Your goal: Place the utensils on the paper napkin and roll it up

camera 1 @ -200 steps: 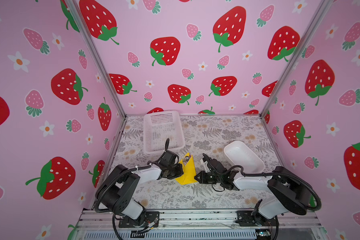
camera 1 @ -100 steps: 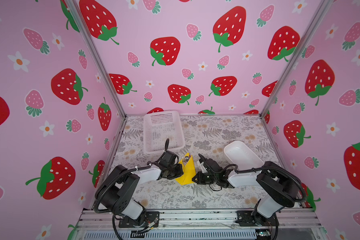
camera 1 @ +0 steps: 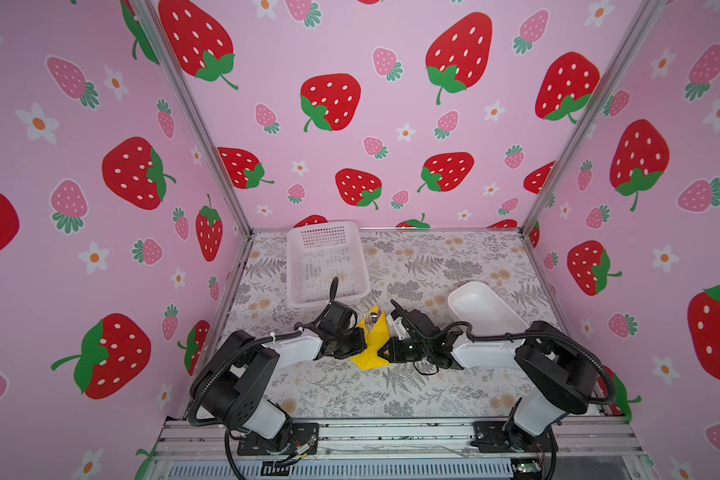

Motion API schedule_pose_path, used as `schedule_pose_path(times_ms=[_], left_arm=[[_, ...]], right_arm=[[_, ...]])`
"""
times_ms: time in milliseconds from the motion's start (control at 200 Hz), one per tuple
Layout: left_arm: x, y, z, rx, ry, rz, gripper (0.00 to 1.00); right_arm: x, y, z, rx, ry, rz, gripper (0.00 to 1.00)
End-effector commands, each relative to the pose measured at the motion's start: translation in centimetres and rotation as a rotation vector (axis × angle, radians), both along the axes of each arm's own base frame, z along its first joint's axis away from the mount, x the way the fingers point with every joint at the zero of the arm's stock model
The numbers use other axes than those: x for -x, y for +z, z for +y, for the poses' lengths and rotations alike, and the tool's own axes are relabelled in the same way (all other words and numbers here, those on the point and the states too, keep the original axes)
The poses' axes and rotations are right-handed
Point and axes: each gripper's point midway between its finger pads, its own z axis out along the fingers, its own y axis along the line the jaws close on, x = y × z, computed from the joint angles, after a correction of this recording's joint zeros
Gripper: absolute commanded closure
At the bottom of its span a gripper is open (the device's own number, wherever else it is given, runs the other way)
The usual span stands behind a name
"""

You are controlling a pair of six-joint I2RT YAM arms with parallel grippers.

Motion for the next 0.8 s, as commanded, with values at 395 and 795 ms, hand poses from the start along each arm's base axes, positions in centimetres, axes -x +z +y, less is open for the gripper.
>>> schedule_pose_path(times_ms=[395, 795], left_arm=[[2.0, -1.5, 1.6, -0.081, 0.011, 0.093, 1.00], [1.4, 3.1, 2.6, -0.089, 0.053, 0.011, 0.56]], right_arm=[[1.0, -4.2, -1.4, 0.095, -0.008, 0.059, 0.90], [1.0, -4.8, -1.4, 0.109, -0.009, 0.071, 0.90]])
